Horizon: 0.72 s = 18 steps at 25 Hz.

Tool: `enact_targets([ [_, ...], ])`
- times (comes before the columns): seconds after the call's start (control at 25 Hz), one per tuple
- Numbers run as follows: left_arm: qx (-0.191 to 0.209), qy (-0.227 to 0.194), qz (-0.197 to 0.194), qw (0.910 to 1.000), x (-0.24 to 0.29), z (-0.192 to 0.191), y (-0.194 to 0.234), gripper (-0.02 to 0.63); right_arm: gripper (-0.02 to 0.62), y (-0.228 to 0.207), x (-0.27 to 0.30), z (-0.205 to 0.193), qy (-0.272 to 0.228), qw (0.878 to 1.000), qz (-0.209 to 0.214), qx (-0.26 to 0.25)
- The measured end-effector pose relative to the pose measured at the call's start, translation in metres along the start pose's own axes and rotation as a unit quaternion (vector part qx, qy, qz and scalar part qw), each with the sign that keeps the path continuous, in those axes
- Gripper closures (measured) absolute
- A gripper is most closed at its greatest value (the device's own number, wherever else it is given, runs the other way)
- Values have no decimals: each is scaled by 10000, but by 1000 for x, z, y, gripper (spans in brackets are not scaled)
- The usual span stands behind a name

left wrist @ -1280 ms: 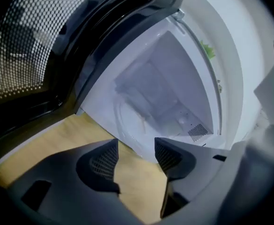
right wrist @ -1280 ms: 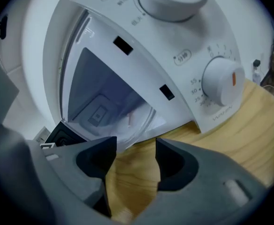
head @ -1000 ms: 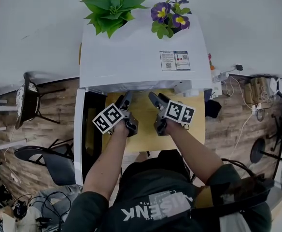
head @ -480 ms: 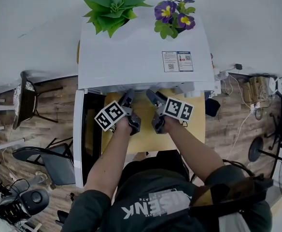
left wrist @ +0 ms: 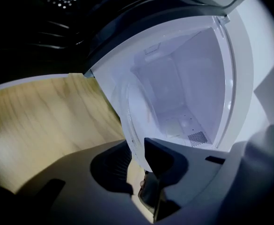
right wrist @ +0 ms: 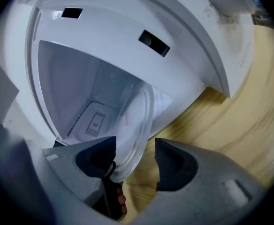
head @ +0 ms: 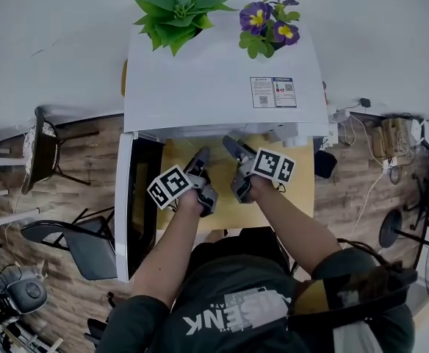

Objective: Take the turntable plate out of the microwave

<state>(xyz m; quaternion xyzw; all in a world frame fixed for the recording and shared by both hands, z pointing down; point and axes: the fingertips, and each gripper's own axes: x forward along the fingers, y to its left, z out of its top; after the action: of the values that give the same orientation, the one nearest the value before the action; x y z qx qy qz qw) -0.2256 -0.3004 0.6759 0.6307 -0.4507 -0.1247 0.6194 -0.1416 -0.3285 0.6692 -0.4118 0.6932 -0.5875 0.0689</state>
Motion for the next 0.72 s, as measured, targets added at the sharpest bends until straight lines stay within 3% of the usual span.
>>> enact_targets([
  [0.12, -42, 61, -44, 10000, -7, -9, 2, 523, 347, -1, -1, -2, -15, 9999, 29, 104],
  [0.24, -3, 143, -70, 9999, -12, -15, 4, 522, 462, -1, -1, -2, -43, 9998, 91, 162],
  [0.44, 136, 190, 43, 9997, -18, -23, 7, 512, 493, -1, -4, -7, 15, 9987, 271, 425],
  [0.56, 479, 87, 144, 9987, -20, -11, 10, 489, 509, 3, -5, -12, 59, 9967, 431, 691],
  [0.72, 428, -204, 213, 9987, -23, 15, 20, 462, 511, 0, -13, -17, 103, 9968, 406, 676],
])
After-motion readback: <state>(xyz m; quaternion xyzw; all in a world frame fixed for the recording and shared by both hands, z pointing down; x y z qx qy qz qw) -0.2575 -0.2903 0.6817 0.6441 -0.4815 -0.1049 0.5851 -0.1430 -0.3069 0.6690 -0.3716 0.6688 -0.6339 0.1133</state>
